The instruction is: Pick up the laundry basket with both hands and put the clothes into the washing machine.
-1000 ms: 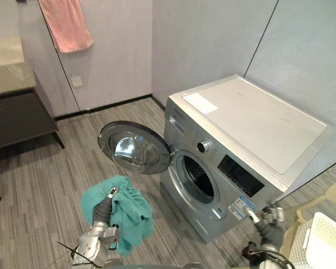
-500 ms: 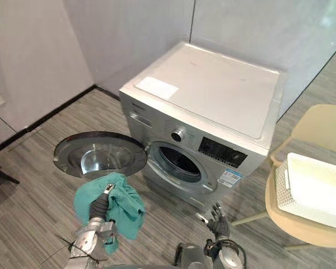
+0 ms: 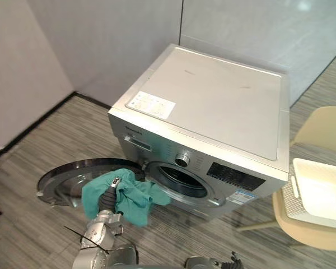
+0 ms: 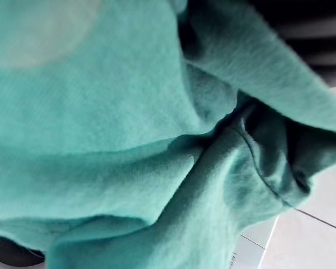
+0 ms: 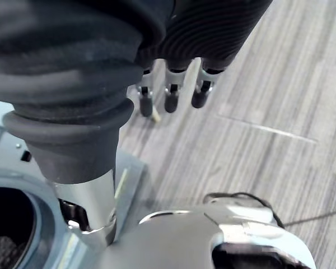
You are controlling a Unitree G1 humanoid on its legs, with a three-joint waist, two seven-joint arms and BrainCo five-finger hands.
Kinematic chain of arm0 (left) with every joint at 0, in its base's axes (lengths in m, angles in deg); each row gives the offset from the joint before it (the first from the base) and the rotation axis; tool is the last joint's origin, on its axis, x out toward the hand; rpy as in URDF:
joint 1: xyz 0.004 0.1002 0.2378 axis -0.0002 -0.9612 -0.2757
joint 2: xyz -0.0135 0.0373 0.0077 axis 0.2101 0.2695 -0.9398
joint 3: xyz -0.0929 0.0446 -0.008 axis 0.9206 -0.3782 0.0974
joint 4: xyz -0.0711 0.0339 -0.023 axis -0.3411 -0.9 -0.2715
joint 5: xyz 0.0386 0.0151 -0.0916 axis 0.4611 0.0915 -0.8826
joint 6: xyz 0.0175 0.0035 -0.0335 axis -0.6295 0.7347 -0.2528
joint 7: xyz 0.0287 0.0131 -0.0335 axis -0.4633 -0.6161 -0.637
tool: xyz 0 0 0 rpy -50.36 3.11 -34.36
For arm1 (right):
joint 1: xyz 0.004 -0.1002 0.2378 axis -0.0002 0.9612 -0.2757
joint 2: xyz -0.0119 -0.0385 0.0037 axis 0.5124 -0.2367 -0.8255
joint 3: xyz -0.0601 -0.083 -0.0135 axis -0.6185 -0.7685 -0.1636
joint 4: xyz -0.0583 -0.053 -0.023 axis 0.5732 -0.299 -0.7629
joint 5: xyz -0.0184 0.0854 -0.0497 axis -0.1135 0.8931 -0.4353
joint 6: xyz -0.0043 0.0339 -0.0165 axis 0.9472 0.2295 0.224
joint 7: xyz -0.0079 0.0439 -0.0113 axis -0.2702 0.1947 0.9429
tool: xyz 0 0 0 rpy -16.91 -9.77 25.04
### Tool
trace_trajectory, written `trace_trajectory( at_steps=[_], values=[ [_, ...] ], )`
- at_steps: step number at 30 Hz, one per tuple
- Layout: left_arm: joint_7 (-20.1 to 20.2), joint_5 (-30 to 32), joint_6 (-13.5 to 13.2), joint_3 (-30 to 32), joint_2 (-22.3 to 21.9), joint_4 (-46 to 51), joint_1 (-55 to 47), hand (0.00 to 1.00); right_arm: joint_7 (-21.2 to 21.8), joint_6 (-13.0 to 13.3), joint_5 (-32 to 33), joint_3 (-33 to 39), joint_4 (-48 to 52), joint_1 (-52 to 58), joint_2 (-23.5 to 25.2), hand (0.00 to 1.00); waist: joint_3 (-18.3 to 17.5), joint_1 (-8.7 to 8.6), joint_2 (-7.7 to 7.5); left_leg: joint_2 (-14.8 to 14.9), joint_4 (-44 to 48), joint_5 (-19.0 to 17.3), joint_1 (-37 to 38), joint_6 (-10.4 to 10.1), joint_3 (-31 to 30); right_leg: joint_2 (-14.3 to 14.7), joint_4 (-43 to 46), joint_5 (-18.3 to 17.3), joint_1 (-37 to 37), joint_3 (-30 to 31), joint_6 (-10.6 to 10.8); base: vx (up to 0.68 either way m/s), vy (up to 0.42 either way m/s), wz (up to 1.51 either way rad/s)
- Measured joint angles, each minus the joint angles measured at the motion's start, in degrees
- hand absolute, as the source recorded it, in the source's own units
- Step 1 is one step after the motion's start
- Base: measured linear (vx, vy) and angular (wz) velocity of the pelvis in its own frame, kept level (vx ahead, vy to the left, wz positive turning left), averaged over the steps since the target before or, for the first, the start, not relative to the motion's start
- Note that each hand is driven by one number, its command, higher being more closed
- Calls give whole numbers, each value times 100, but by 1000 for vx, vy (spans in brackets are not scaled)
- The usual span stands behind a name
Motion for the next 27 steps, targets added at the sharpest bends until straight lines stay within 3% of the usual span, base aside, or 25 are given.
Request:
trace_trajectory(
  at_steps=[1,3,5,6,7,8,9,13,16,19,23,26,27],
  values=[
    [0,-93,12,20,44,-1,-3,100,-1,-22,91,-7,2,-16,66,0,-30,52,-117,30,72,-108,33,63,338,-41,-6,89,-103,280,132,91,264,-106],
    [0,-111,43,47,45,-8,1,100,8,-41,236,-1,3,-42,87,0,-30,108,-152,172,71,-208,263,146,894,-150,-16,291,-187,160,217,37,199,-146],
    [2,-112,43,93,98,-12,-1,100,15,-69,286,-1,-18,-181,56,0,-41,140,-132,296,-226,-215,634,158,1509,-425,85,340,-246,-1006,137,-21,114,-163],
    [17,-112,39,91,205,-75,48,100,17,-64,287,19,-128,-281,18,0,-64,113,-104,362,-406,-216,813,153,1907,-676,115,343,-257,-2003,65,-29,32,-124],
    [24,-112,38,99,246,-165,100,100,15,-63,288,19,-183,-343,-7,0,-78,119,-89,379,-416,-205,826,139,2017,-734,86,366,-286,-2248,27,1,-17,-133],
    [48,-112,43,128,357,-411,199,100,15,-68,286,12,-269,-403,-58,0,-99,116,-82,398,-366,-190,792,116,2155,-770,-83,586,-329,-2341,-160,31,-59,-90],
    [66,-111,69,134,424,-666,303,100,17,-75,285,20,-309,-461,-97,0,-102,100,-41,423,-351,-164,779,78,2199,-704,-141,672,-414,-2243,17,66,-113,-94],
    [135,-114,168,96,319,-1379,368,100,6,-94,285,130,-403,-510,-322,0,-211,-52,380,553,-725,-34,1079,-138,2250,-436,-194,740,-460,-1982,-82,116,-123,-51],
    [165,-323,178,44,161,-1793,421,100,8,-123,253,102,-474,-521,-409,0,-277,-66,445,479,-1189,112,1416,-225,2276,-349,-427,743,-252,-1980,-77,91,-53,-8],
    [126,-570,177,175,181,-2094,491,100,4,-122,157,-51,-532,-567,-403,0,-275,-95,357,549,-1169,213,1373,-263,2216,-269,-564,747,-176,-2086,-69,18,-62,10],
    [-125,-859,208,614,257,-2466,460,100,-68,-117,-79,-541,-457,-647,-336,0,-139,-110,81,942,-392,240,1000,-293,1991,78,-816,753,22,-2229,-108,-2,-129,6],
    [-275,-983,207,740,323,-2469,684,100,-121,-62,-76,-807,-184,-688,-311,0,271,-108,-100,1089,788,455,354,-100,1632,81,-985,727,254,-2300,-254,-27,-89,25],
    [-284,-991,207,716,299,-2478,911,100,-123,-29,-76,-909,-102,-788,-300,0,525,-102,-216,1069,1024,245,-79,-81,1560,-26,-925,733,152,-2337,-275,-118,21,16]
  ],
)
